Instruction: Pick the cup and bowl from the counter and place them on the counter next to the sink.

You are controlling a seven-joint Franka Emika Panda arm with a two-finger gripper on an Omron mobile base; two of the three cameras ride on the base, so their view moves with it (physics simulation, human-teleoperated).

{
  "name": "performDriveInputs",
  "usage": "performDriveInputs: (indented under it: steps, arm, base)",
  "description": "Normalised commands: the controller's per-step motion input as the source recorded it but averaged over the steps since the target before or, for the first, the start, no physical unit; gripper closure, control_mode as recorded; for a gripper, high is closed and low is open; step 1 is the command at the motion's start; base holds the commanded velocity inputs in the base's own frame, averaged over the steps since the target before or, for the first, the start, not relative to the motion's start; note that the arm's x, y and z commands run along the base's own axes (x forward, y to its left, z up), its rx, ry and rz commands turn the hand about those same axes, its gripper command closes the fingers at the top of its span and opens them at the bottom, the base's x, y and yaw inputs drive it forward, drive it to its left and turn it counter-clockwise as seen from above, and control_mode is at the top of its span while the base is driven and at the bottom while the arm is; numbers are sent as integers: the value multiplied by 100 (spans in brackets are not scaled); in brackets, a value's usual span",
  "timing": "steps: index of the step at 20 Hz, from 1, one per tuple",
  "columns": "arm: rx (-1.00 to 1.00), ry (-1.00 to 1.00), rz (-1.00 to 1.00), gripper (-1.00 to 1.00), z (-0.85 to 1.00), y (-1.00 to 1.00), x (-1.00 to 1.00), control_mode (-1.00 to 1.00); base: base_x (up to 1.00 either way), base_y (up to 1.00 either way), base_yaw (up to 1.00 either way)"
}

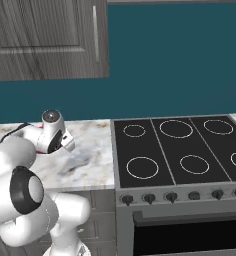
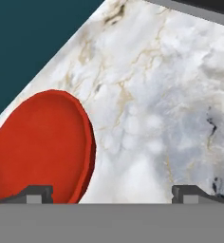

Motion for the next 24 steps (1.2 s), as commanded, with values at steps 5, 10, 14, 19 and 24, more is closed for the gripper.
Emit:
performDriveInputs:
  steps: [5,10,14,19,24]
  arm:
    - [1,6,0,-100,-4,6,31,-100]
    - [0,8,0,-100,-19,0,34,-100]
    - [0,7,0,-100,-35,3,31,-100]
    - [1,3,2,-100,-25,16,13,-100]
    - [2,0,8,-100,-1,6,1,-100]
  base:
    - [0,0,0]
    - [0,0,0]
    - [0,0,0]
    - [0,0,0]
    - [0,0,0]
